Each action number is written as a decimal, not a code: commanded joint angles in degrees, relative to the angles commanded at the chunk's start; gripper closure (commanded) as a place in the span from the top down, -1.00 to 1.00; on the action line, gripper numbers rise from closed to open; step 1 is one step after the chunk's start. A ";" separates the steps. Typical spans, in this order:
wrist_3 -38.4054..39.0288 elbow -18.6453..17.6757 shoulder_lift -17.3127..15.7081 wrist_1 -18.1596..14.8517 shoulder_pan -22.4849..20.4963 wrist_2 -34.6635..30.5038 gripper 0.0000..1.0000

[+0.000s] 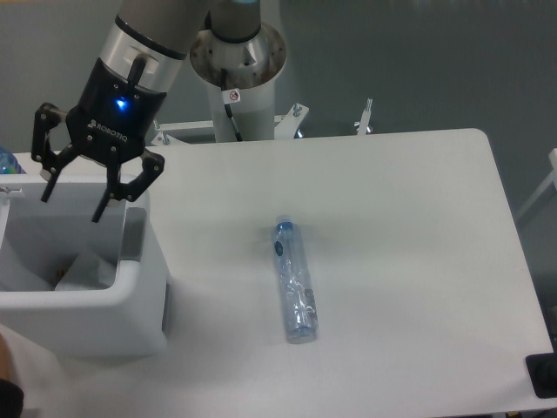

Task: Place the trash in the trash can
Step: 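Open the gripper to drop the tissue into the bin, then move the open gripper over the clear water bottle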

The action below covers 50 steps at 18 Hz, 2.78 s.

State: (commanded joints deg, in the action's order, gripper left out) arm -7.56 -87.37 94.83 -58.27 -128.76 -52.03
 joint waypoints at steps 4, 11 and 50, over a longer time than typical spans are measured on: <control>1.05 0.97 0.00 -0.09 -4.91 -0.09 1.00; -0.52 1.15 0.53 0.17 -10.99 -8.06 1.00; -12.74 -4.74 26.19 9.75 -13.45 -28.56 1.00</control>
State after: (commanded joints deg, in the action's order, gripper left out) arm -20.30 -92.11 121.02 -48.52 -142.21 -80.59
